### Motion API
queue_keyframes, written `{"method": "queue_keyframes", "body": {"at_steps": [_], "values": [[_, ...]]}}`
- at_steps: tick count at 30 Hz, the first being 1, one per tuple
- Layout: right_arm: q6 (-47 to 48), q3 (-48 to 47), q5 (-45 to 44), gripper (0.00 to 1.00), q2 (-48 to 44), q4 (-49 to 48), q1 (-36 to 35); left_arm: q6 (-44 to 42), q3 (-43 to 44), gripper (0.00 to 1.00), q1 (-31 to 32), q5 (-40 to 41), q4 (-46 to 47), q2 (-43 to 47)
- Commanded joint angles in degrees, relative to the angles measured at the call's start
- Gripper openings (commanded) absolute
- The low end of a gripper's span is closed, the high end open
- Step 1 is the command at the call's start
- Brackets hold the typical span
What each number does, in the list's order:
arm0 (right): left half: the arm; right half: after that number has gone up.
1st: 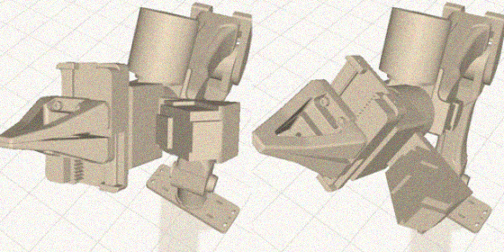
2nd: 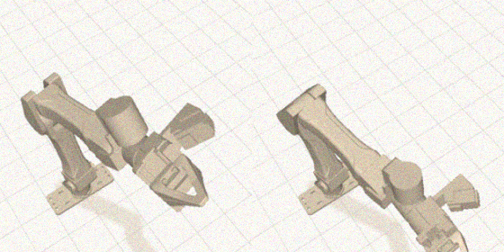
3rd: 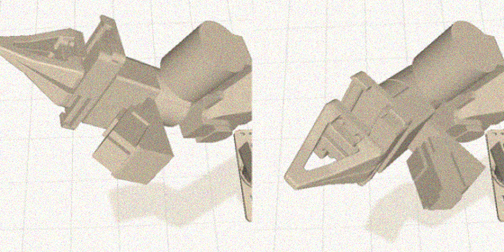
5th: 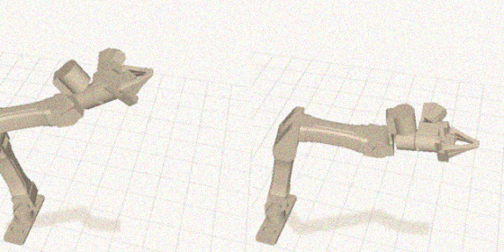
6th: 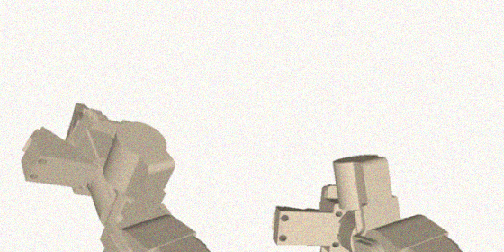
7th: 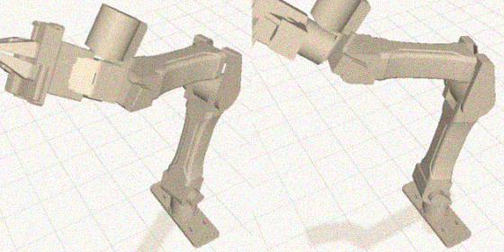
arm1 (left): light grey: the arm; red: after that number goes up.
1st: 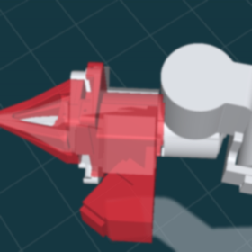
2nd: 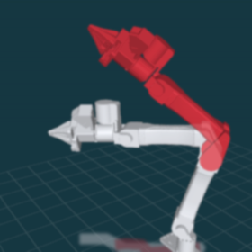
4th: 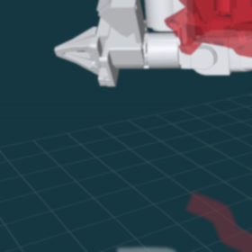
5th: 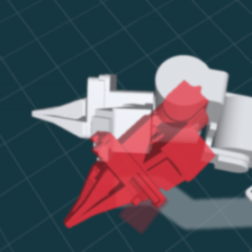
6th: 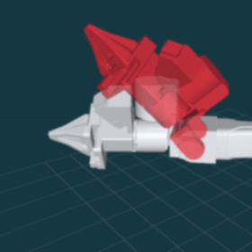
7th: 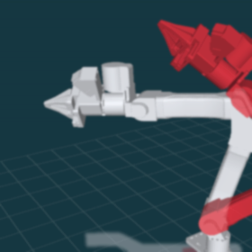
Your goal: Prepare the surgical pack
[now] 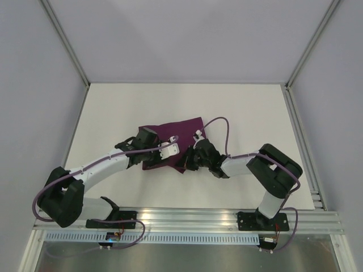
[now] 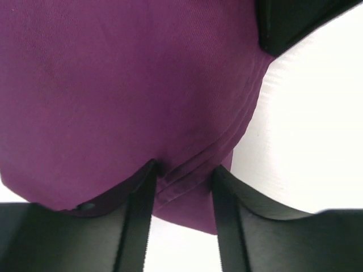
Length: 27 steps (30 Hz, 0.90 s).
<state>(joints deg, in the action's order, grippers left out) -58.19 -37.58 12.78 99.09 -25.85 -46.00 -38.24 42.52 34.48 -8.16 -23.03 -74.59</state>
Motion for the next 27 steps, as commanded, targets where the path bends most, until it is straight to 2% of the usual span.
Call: {"method": "queue_keyframes", "body": {"at_steps": [1,6,9,10,18,20,22,27], "values": [[-1.04,-1.88,-0.03,0.0,1.37,-4.91,-0.32,2.46,3.27,0.49,0.24,-3.0,0.18,-1.52],[-1.13,-2.23,0.14,0.0,1.72,-4.92,-0.32,2.82,3.44,0.3,0.15,-4.58,-0.26,-0.83],[-1.57,-2.58,0.23,0.01,2.07,-5.53,-0.32,3.43,3.62,0.11,0.15,-5.46,0.09,-0.56],[-2.01,-2.76,0.15,0.01,2.33,-6.14,-0.32,3.7,4.14,0.0,0.15,-5.02,-0.09,-0.65],[-5.96,-6.8,1.29,0.01,5.94,-11.76,-0.67,5.81,6.43,0.01,0.15,-4.93,-2.11,2.43],[-6.4,-7.24,1.46,0.0,6.2,-13.0,-0.58,5.55,6.87,0.12,0.24,-5.11,-2.72,2.52],[-6.32,-7.5,1.03,0.01,6.03,-11.61,-0.58,5.19,6.96,0.18,0.15,-4.41,-3.52,1.9],[-7.11,-6.1,-0.47,0.0,6.64,-11.59,-0.58,4.93,6.7,0.17,0.15,-1.51,-2.9,-1.96]]}}
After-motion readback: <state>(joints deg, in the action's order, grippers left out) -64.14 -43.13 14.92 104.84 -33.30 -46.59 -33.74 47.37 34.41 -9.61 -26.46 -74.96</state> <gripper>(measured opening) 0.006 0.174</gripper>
